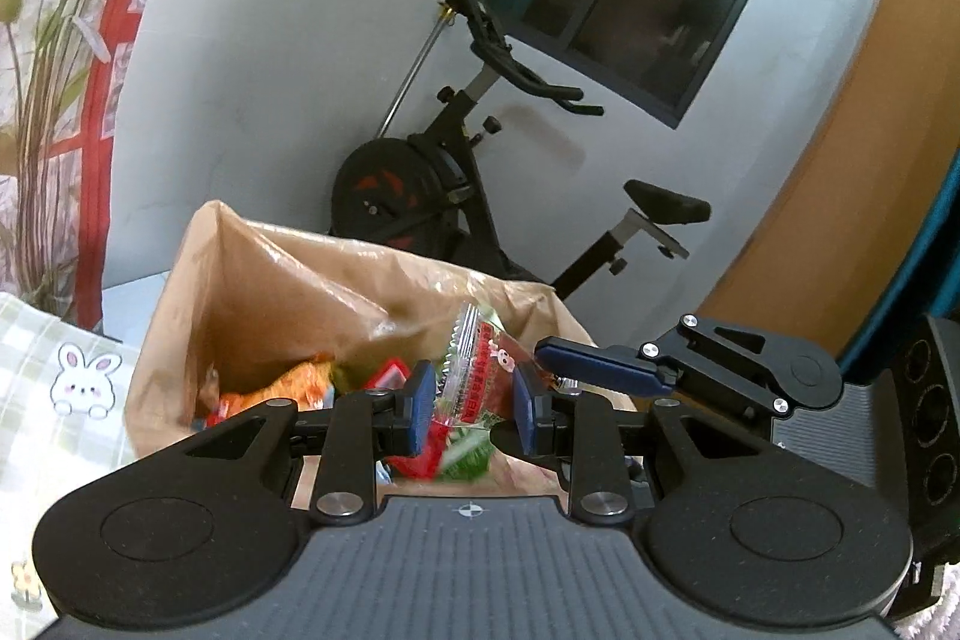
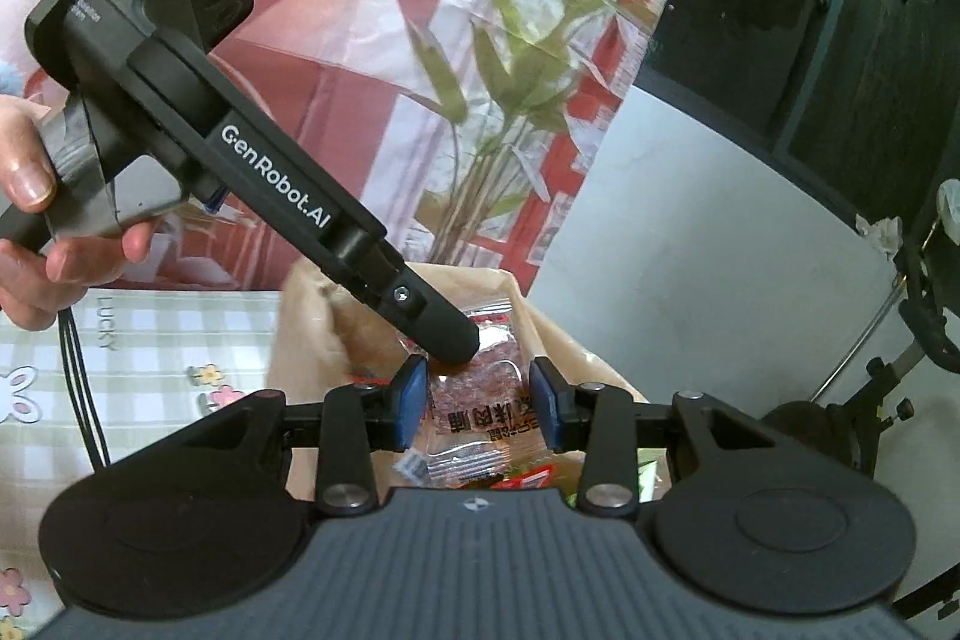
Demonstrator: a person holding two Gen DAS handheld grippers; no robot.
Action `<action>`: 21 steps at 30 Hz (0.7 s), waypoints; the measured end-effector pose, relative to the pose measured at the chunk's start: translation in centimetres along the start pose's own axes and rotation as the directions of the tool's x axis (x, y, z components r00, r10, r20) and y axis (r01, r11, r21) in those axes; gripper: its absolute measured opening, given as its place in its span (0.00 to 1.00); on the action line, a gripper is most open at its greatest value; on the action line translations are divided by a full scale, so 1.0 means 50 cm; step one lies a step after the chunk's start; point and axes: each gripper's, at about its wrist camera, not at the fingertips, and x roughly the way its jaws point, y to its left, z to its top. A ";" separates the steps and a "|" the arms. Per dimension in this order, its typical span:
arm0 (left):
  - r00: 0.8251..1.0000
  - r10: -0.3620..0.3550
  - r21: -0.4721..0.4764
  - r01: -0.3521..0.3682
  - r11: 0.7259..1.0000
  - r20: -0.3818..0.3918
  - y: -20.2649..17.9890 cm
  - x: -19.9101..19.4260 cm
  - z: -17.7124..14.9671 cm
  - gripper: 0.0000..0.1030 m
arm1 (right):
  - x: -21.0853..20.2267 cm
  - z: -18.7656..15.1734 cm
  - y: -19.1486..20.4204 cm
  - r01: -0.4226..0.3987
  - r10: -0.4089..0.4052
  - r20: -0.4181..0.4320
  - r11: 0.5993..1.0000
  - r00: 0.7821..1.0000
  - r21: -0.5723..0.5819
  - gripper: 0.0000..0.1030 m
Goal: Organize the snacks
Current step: 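Lift the clear-wrapped snack with the right tool and carry it over the box, then open the right tool over the box to drop the snack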
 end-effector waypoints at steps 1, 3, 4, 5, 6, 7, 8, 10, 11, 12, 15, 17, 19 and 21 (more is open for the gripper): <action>1.000 0.005 -0.002 -0.005 1.000 -0.003 0.003 0.012 0.005 0.29 | 0.013 -0.005 -0.010 -0.003 0.003 -0.006 1.000 1.000 0.009 0.38; 1.000 0.013 -0.010 -0.013 1.000 -0.014 0.024 0.009 0.003 0.29 | 0.042 -0.016 -0.030 -0.011 0.011 -0.022 0.999 1.000 0.034 0.38; 0.999 0.021 -0.017 -0.022 1.000 -0.023 0.029 0.022 0.004 0.29 | 0.055 -0.023 -0.037 -0.017 0.018 -0.033 0.999 0.999 0.049 0.39; 0.999 0.031 -0.021 -0.032 0.999 -0.034 0.036 0.024 0.005 0.29 | 0.068 -0.029 -0.044 -0.022 0.025 -0.044 0.998 0.999 0.067 0.40; 0.998 0.041 -0.024 -0.042 0.999 -0.045 0.043 0.035 0.006 0.29 | 0.079 -0.034 -0.048 -0.025 0.030 -0.057 0.996 0.998 0.083 0.41; 0.997 0.059 -0.028 -0.061 0.998 -0.057 0.047 0.045 0.004 0.29 | 0.090 -0.041 -0.053 -0.023 0.031 -0.075 0.994 0.997 0.107 0.42; 0.995 0.082 -0.031 -0.084 0.996 -0.062 0.053 0.052 0.004 0.29 | 0.098 -0.046 -0.058 -0.020 0.033 -0.095 0.990 0.995 0.136 0.45; 0.990 0.123 -0.029 -0.126 0.992 -0.069 0.062 0.062 0.004 0.35 | 0.108 -0.056 -0.067 -0.010 0.034 -0.122 0.982 0.992 0.189 0.49; 0.988 0.140 -0.027 -0.143 0.989 -0.070 0.067 0.062 0.003 0.43 | 0.107 -0.061 -0.072 -0.007 0.034 -0.122 0.977 0.992 0.213 0.52; 0.986 0.154 -0.021 -0.156 0.988 -0.065 0.069 0.059 0.002 0.50 | 0.104 -0.064 -0.076 -0.003 0.032 -0.120 0.971 0.992 0.237 0.55; 0.980 0.195 0.016 -0.194 0.981 -0.050 0.065 0.048 0.004 0.59 | 0.092 -0.066 -0.089 0.030 0.006 -0.121 0.956 0.993 0.292 0.73; 0.974 0.224 0.042 -0.222 0.974 -0.042 0.058 0.035 0.006 0.65 | 0.082 -0.064 -0.096 0.052 -0.011 -0.127 0.945 0.992 0.323 0.77; 0.969 0.245 0.061 -0.243 0.968 -0.025 0.050 0.020 0.010 0.71 | 0.067 -0.063 -0.104 0.085 -0.037 -0.137 0.928 0.990 0.364 0.84; 0.964 0.265 0.081 -0.264 0.961 0.001 0.037 0.001 0.014 0.79 | 0.045 -0.060 -0.109 0.098 -0.049 -0.128 0.907 0.990 0.409 0.87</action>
